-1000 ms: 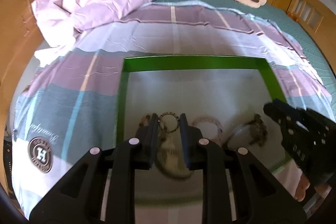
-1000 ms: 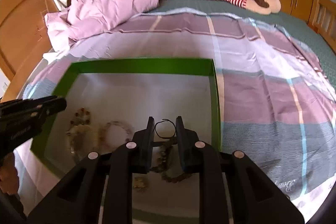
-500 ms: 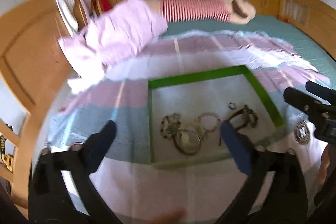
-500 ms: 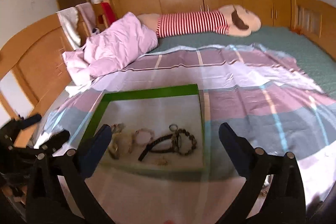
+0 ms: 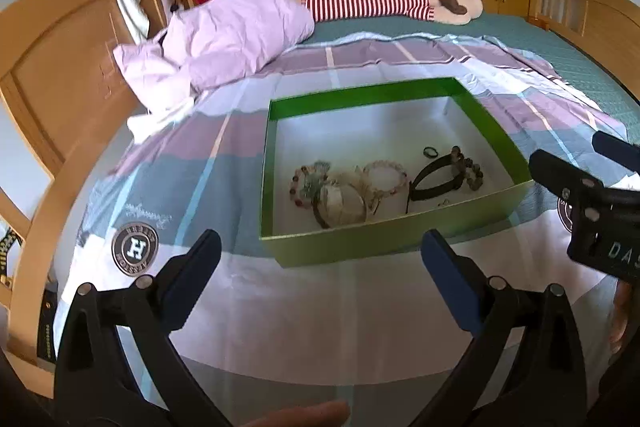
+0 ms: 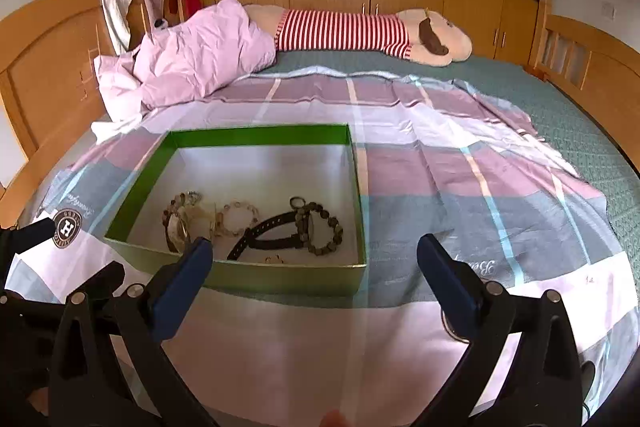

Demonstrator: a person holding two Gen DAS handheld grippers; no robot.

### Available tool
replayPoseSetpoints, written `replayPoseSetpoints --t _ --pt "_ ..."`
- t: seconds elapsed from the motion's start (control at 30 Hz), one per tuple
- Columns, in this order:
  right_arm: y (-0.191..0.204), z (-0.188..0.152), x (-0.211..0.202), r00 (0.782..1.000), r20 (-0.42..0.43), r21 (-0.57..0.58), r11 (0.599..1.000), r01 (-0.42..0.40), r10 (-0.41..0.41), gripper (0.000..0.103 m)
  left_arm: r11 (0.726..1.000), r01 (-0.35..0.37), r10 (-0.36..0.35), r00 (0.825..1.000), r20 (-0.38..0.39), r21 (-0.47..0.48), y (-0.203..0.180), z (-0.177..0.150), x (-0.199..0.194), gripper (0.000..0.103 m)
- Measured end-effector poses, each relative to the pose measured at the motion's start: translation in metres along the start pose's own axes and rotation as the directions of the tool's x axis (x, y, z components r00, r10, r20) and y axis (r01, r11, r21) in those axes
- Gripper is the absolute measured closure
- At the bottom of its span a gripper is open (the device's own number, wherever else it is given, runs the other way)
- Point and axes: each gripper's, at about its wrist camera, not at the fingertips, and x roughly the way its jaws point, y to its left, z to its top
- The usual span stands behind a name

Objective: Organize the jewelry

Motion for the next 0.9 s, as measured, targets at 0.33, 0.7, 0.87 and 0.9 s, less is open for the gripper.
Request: replayPoseSetpoints --t 0.33,0.7,0.87,0.9 --pt "0.003 -0.001 0.004 1.000 -0.015 0.011 1.000 -0.022 0.022 0.003 1.000 -0.016 0.016 1.000 -0.018 -0.001 0.002 -0.004 0.006 0.004" --pt "0.007 -0.003 0.012 1.000 -0.021 -0.006 1.000 -0.012 0.012 0.003 1.000 -0.019 0.019 1.000 -0.019 -0.001 0.001 -0.004 0.007 0.004" --pt "0.008 -0.003 0.012 1.000 -0.018 -0.008 1.000 -0.010 0.010 0.003 1.000 -0.020 0.020 1.000 -0.019 -0.007 0.003 -0.004 0.007 0.004" --pt "0.008 -0.003 0.012 1.000 -0.018 -0.009 1.000 -0.010 0.010 0.003 1.000 -0.021 0.021 1.000 -0.018 -0.009 0.004 -0.003 0.006 0.004"
